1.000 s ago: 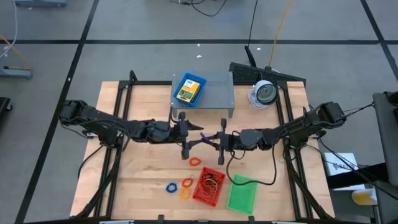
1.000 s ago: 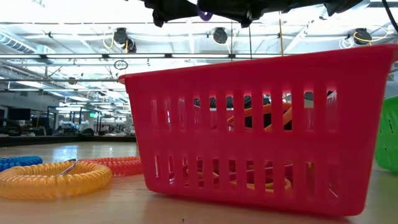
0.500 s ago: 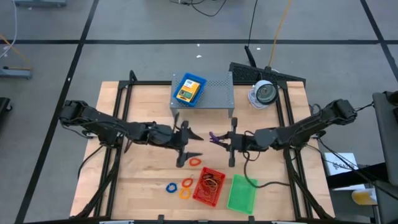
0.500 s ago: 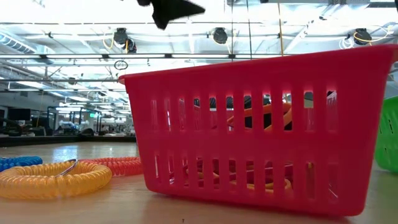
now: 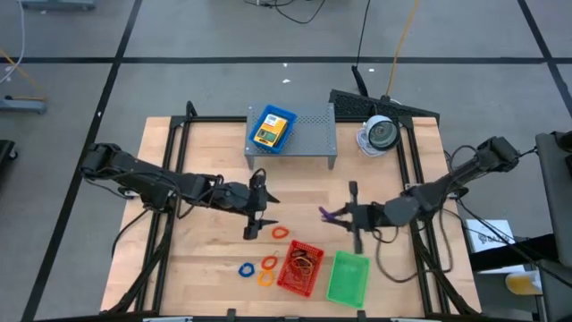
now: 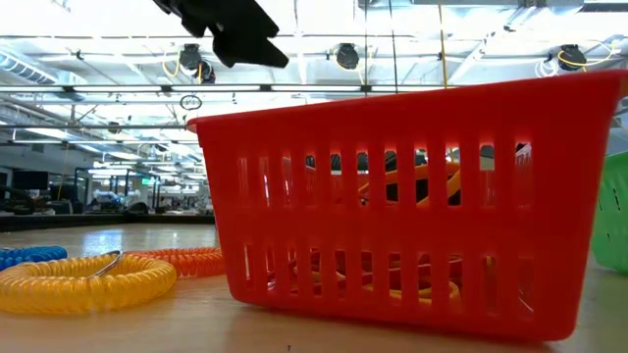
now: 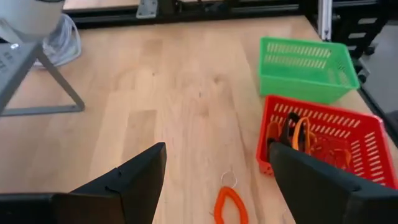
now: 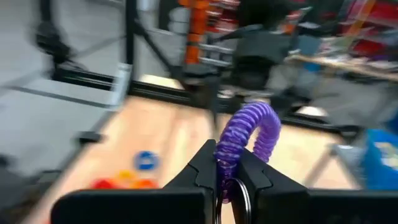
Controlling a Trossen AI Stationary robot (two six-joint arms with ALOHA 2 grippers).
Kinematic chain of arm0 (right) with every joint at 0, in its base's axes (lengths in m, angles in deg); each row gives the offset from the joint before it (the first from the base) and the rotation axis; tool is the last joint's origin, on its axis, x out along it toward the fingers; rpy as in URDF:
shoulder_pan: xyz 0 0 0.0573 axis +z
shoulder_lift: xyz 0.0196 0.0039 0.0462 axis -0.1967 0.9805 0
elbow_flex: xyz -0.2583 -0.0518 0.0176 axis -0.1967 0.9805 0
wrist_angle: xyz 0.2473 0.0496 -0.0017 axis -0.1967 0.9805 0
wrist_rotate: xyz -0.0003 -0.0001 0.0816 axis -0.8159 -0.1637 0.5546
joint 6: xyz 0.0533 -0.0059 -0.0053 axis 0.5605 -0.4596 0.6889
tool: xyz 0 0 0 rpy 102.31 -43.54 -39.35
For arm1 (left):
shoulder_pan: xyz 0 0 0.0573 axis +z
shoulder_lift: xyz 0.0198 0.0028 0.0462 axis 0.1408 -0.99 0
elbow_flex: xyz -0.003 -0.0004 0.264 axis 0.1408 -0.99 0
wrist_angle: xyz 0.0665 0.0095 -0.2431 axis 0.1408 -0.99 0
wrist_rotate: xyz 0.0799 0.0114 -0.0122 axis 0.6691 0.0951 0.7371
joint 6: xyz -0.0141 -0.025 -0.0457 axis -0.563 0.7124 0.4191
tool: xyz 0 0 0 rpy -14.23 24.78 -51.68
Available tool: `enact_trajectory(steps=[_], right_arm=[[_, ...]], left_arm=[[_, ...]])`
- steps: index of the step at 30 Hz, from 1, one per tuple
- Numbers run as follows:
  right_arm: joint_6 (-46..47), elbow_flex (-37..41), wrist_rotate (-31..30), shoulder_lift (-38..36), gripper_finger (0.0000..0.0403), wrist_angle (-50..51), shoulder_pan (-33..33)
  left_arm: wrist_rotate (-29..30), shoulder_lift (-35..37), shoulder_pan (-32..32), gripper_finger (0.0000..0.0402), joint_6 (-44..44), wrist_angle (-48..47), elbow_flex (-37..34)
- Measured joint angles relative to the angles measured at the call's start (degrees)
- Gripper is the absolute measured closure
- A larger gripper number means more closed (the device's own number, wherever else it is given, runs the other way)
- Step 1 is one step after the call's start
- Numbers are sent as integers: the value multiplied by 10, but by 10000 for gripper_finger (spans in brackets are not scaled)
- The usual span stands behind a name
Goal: Pick & Place Office Desk Supplies
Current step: Put the purple spring rubberband into the green bin
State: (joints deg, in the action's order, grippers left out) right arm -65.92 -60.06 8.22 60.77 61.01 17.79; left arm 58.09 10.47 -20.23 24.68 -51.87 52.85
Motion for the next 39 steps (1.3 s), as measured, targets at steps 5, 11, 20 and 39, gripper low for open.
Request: enact_trajectory(steps=[5, 11, 20, 39], right_arm=[[59, 0, 72, -57, 394, 56, 37], [143, 0, 199, -87, 394, 114, 66], [299, 0, 294, -35, 394, 152, 74], [466, 0, 442, 157, 388, 177, 80]], left_arm=[[1, 2, 1, 107, 2, -19, 0], [1, 3, 0, 107, 11, -18, 0], [1, 3, 1, 108, 14, 12, 0], [1, 3, 1, 107, 15, 16, 0]])
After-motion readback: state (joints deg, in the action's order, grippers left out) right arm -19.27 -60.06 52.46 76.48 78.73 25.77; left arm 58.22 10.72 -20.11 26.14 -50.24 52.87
